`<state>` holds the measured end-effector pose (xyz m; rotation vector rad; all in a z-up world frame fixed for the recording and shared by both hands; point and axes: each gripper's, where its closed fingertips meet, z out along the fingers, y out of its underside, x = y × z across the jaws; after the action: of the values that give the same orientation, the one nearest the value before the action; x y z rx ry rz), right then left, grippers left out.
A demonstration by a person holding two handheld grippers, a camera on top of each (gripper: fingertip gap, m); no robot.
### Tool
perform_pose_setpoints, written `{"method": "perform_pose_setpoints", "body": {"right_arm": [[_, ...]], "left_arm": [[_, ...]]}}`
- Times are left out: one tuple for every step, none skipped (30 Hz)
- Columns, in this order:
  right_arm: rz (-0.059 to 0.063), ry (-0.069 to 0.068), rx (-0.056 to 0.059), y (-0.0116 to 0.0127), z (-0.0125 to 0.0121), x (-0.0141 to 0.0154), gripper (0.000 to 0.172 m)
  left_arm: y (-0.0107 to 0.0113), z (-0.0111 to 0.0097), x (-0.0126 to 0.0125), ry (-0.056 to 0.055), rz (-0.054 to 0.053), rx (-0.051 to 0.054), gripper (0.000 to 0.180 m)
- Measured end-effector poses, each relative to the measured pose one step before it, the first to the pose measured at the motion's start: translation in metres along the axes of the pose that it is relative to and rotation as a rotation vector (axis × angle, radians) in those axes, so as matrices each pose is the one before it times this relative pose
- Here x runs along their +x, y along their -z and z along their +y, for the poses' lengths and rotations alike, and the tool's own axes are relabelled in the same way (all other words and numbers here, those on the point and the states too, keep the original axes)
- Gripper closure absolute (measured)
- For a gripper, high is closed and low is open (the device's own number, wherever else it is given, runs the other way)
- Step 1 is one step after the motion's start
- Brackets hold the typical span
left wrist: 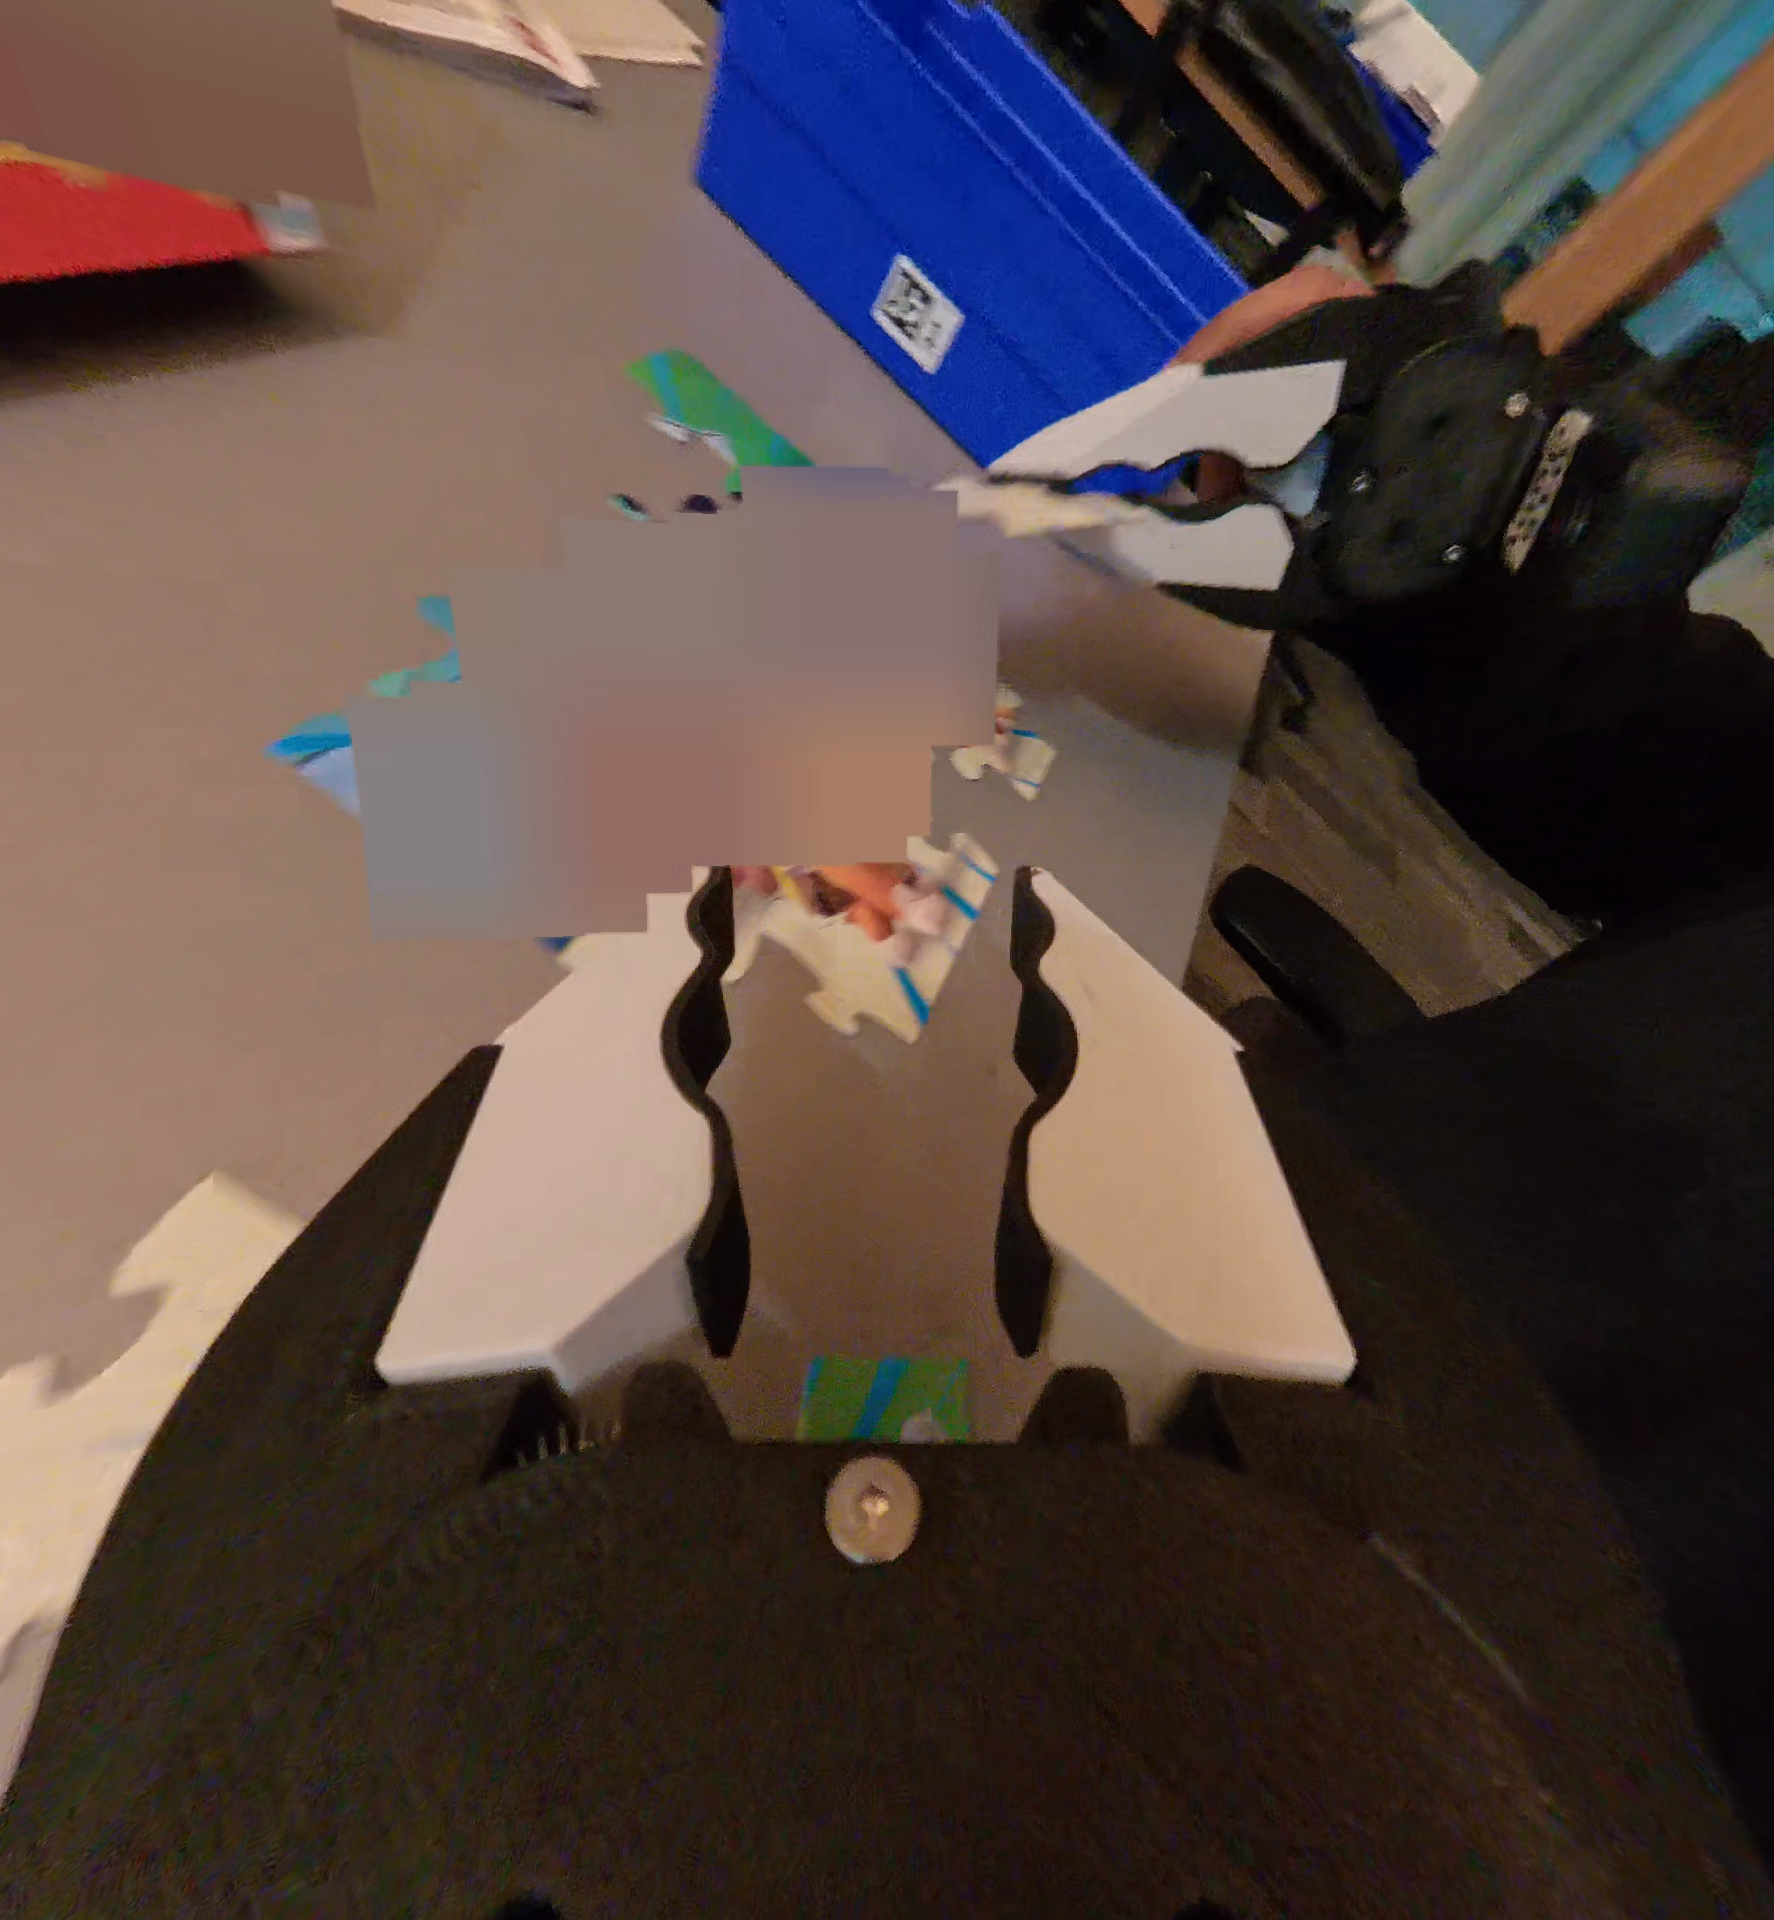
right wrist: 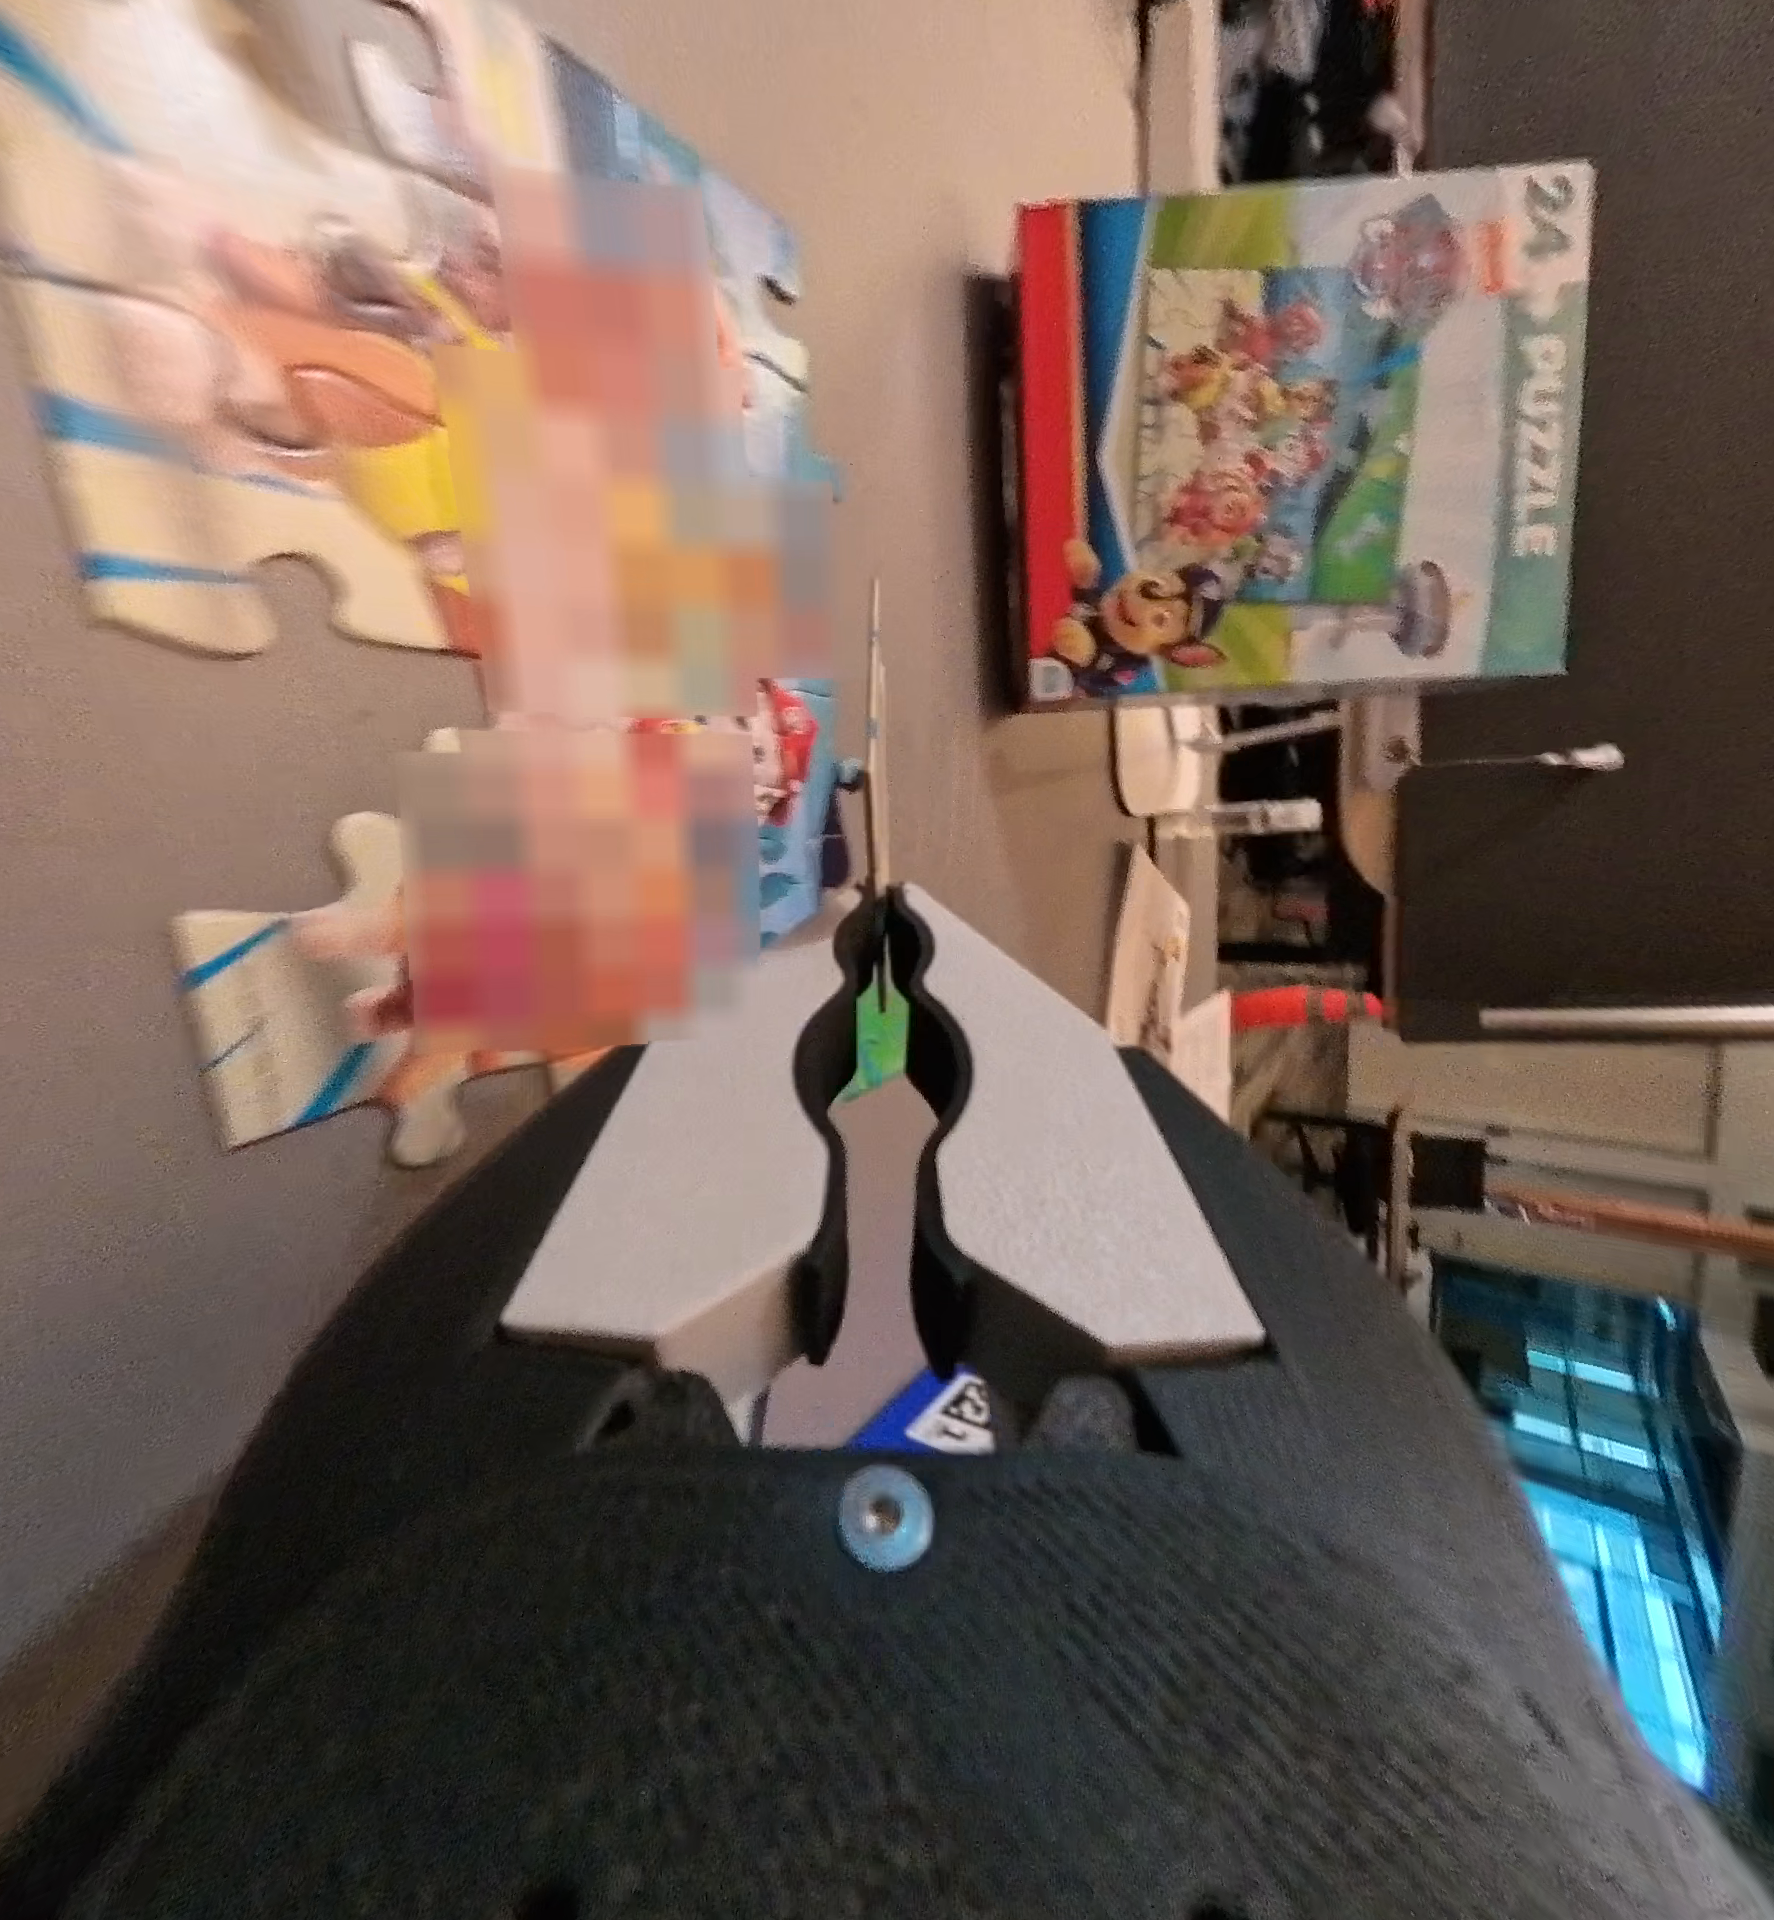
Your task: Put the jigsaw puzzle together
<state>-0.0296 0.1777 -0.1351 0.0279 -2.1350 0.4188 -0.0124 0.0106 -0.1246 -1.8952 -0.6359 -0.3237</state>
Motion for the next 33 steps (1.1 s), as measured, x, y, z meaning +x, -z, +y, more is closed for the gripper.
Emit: {"method": "perform_pose_setpoints", "body": {"right_arm": [[-0.0272,0.0365,0.0217,0.00112,-0.00183,-0.01017,0.172],[-0.0279,0.0481,0.0217,0.00015,-0.00276,-0.01002,0.172],[-0.0272,0.0503,0.0249,-0.00064,-0.00383,-0.00916,0.172],[-0.0246,0.0477,0.0270,-0.00108,-0.00413,-0.00794,0.172],[-0.0224,0.0426,0.0284,-0.00142,-0.00393,-0.00651,0.172],[-0.0204,0.0363,0.0290,-0.00146,-0.00350,-0.00520,0.172],[-0.0162,0.0290,0.0312,-0.00152,-0.00338,-0.00374,0.172],[-0.0144,0.0223,0.0296,-0.00152,-0.00261,-0.00276,0.172],[-0.0157,0.0187,0.0237,-0.00178,-0.00137,-0.00247,0.171],[-0.0115,0.0198,0.0182,-0.00174,-0.00057,-0.00153,0.170],[-0.0080,0.0222,0.0152,-0.00157,-0.00043,-0.00104,0.169],[-0.0080,0.0237,0.0121,-0.00152,-0.00011,-0.00122,0.168],[-0.0047,0.0222,0.0101,-0.00166,-0.00013,-0.00071,0.166],[-0.0014,0.0182,0.0099,-0.00161,-0.00016,-0.00031,0.165],[-0.0062,0.0134,0.0069,-0.00166,0.00020,-0.00100,0.164],[-0.0089,0.0103,0.0013,-0.00144,0.00099,-0.00157,0.162],[-0.0062,0.0099,-0.0068,-0.00083,0.00240,-0.00136,0.159],[-0.0054,0.0065,-0.0144,0.00001,0.00398,-0.00128,0.155],[-0.0036,-0.0054,-0.0182,0.00069,0.00495,-0.00089,0.150],[-0.0017,-0.0175,-0.0185,0.00137,0.00507,-0.00034,0.146],[-0.0046,-0.0260,-0.0127,0.00256,0.00432,-0.00048,0.143],[-0.0086,-0.0353,-0.0070,0.00344,0.00348,-0.00092,0.140],[-0.0037,-0.0467,-0.0084,0.00372,0.00366,0.00011,0.138],[-0.0006,-0.0615,-0.0054,0.00408,0.00341,0.00093,0.135],[-0.0004,-0.0749,-0.0007,0.00435,0.00269,0.00124,0.133],[0.0053,-0.0821,0.0014,0.00441,0.00217,0.00203,0.132],[0.0118,-0.0836,0.0009,0.00414,0.00166,0.00271,0.132],[0.0075,-0.0860,0.0037,0.00335,0.00010,0.00119,0.133],[0.0030,-0.0943,0.0036,0.00202,-0.00148,-0.00047,0.134],[-0.0096,-0.0982,-0.0001,0.00066,-0.00224,-0.00378,0.133],[-0.0181,-0.0950,-0.0001,-0.00052,-0.00275,-0.00658,0.131],[-0.0083,-0.0883,-0.0043,-0.00149,-0.00188,-0.00609,0.129],[-0.0119,-0.0740,-0.0076,-0.00188,-0.00091,-0.00728,0.126]], "left_arm": [[-0.01072,0.00030,0.00827,-0.0112,0.0130,-0.0156,0.128],[-0.01016,0.00084,0.00702,-0.0096,0.0073,-0.0177,0.128],[-0.00953,0.00109,0.00628,-0.0091,0.0050,-0.0164,0.128],[-0.00873,0.00117,0.00546,-0.0071,0.0024,-0.0144,0.128],[-0.00800,0.00154,0.00455,-0.0034,0.0017,-0.0146,0.128],[-0.00741,0.00176,0.00367,0.0001,0.0012,-0.0147,0.128],[-0.00667,0.00154,0.00273,0.0030,-0.0001,-0.0125,0.128],[-0.00606,0.00127,0.00243,0.0057,0.0019,-0.0104,0.128],[-0.00551,0.00079,0.00237,0.0074,0.0036,-0.0080,0.128],[-0.00490,0.00047,0.00181,0.0074,0.0026,-0.0065,0.128],[-0.00437,0.00035,0.00120,0.0059,-0.0001,-0.0069,0.128],[-0.00386,0.00049,0.00095,0.0031,-0.0016,-0.0083,0.128],[-0.00337,0.00065,0.00046,0.0010,-0.0032,-0.0094,0.128],[-0.00291,0.00059,0.00014,0.0003,-0.0046,-0.0094,0.128],[-0.00267,0.00066,-0.00026,0.0010,-0.0048,-0.0091,0.128],[-0.00225,0.00074,-0.00042,0.0020,-0.0030,-0.0094,0.128],[-0.00199,0.00080,-0.00030,0.0023,-0.0023,-0.0098,0.128],[-0.00146,0.00069,-0.00053,0.0011,-0.0035,-0.0090,0.128],[-0.00106,0.00048,-0.00062,-0.0010,-0.0045,-0.0066,0.128],[-0.00077,0.00033,-0.00082,-0.0015,-0.0046,-0.0050,0.128],[-0.00069,0.00040,-0.00107,-0.0007,-0.0040,-0.0051,0.128],[-0.00062,0.00028,-0.00127,0.0002,-0.0034,-0.0044,0.128],[-0.00059,0.00022,-0.00122,0.0002,-0.0017,-0.0031,0.128],[-0.00076,0.00001,-0.00082,-0.0001,-0.0001,-0.0024,0.129],[-0.00074,-0.00014,-0.00080,-0.0011,0.0003,-0.0019,0.129],[-0.00107,-0.00001,-0.00075,-0.0027,-0.0012,-0.0018,0.129],[-0.00107,0.00016,-0.00115,-0.0044,-0.0040,-0.0030,0.129],[-0.00130,0.00040,-0.00141,-0.0060,-0.0072,-0.0042,0.129],[-0.00137,0.00085,-0.00171,-0.0072,-0.0095,-0.0061,0.129],[-0.00142,0.00114,-0.00165,-0.0085,-0.0107,-0.0079,0.130],[-0.00140,0.00137,-0.00144,-0.0092,-0.0105,-0.0093,0.131],[-0.00115,0.00163,-0.00174,-0.0096,-0.0131,-0.0094,0.131],[-0.00098,0.00203,-0.00254,-0.0099,-0.0190,-0.0113,0.132]]}}
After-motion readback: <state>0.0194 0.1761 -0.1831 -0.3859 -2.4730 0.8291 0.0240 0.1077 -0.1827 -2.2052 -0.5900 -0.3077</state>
